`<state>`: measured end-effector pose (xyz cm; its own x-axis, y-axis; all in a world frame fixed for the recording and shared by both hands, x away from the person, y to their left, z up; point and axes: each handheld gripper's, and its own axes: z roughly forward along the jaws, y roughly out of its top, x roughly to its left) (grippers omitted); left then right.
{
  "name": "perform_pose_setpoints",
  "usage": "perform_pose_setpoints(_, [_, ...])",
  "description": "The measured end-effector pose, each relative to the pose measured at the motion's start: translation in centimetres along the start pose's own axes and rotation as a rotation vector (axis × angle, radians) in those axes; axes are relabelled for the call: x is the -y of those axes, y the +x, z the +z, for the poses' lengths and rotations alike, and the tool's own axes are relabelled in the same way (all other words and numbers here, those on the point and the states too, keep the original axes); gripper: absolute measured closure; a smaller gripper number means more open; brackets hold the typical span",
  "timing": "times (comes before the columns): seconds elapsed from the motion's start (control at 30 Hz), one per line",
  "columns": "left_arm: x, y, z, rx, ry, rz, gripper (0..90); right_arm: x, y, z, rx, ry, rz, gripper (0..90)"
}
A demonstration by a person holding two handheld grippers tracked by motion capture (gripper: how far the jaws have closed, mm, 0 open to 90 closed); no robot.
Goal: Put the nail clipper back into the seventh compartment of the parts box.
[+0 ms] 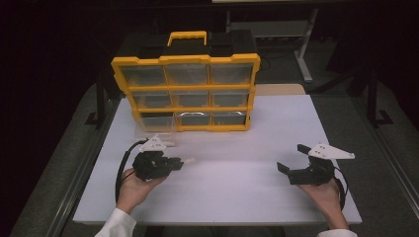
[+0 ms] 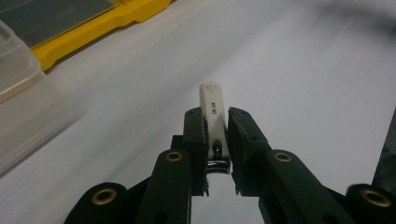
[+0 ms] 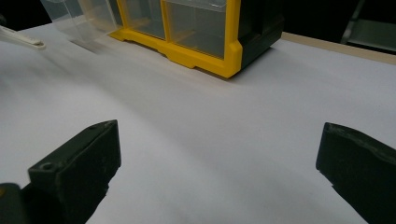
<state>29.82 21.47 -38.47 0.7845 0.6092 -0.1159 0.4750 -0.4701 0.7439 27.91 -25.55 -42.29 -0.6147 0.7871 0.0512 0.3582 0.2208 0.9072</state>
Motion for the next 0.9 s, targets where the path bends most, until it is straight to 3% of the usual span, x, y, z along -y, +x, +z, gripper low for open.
perform_pose_setpoints(0.9, [-1.9,2.4,-1.6,-0.067,-0.010,0.016,78.2,0.2,0.0,0.2,-0.003,0.010,-0.004,0.0])
